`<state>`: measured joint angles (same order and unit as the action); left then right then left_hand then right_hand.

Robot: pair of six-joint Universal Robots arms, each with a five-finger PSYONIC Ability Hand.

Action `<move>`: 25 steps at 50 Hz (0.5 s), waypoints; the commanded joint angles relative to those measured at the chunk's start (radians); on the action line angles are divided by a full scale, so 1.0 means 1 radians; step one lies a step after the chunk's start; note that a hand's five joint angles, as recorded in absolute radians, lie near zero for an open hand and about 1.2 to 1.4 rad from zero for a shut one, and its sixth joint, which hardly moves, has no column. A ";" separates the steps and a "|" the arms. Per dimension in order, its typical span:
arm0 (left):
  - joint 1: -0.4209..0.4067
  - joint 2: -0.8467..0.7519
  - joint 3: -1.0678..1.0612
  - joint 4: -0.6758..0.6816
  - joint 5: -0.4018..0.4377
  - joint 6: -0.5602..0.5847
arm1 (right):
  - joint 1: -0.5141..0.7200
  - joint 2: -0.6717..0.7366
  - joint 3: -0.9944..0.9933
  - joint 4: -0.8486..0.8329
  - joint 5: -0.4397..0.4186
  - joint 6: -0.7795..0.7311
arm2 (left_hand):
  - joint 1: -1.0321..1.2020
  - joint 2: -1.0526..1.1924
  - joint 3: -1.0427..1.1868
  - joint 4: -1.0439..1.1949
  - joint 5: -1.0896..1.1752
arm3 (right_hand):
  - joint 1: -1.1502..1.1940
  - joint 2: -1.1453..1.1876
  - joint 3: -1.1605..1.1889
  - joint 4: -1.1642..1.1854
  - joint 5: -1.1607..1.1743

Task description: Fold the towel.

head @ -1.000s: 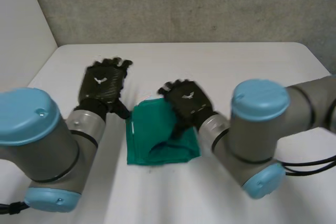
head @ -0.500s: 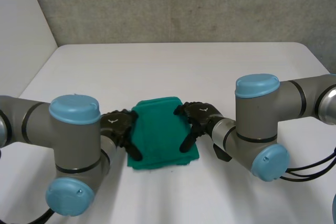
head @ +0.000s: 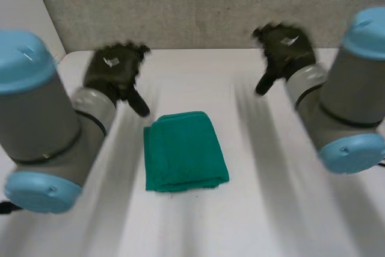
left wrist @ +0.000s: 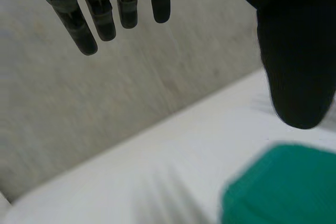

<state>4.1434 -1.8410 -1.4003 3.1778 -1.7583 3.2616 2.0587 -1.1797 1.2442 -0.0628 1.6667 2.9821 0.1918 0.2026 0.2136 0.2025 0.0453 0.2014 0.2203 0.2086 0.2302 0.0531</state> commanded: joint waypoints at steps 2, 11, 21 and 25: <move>0.144 0.100 0.175 -0.286 0.052 -0.042 | -0.124 -0.130 -0.002 0.047 0.047 -0.057 | -0.017 -0.028 -0.039 -0.028 -0.045 | -0.027 -0.046 -0.034 -0.056 -0.053; 0.215 0.178 0.133 -0.289 0.132 -0.125 | -0.141 -0.155 -0.008 0.097 -0.004 -0.058 | -0.017 -0.028 -0.039 -0.028 -0.045 | -0.027 -0.046 -0.034 -0.056 -0.053; 0.224 0.186 0.113 -0.276 0.132 -0.126 | -0.129 -0.167 0.014 0.095 -0.010 -0.060 | -0.017 -0.028 -0.039 -0.028 -0.045 | -0.027 -0.046 -0.034 -0.056 -0.053; 0.222 0.189 0.104 -0.251 0.134 -0.125 | -0.126 -0.167 0.024 0.094 -0.013 -0.061 | -0.017 -0.028 -0.039 -0.028 -0.045 | -0.027 -0.046 -0.034 -0.056 -0.053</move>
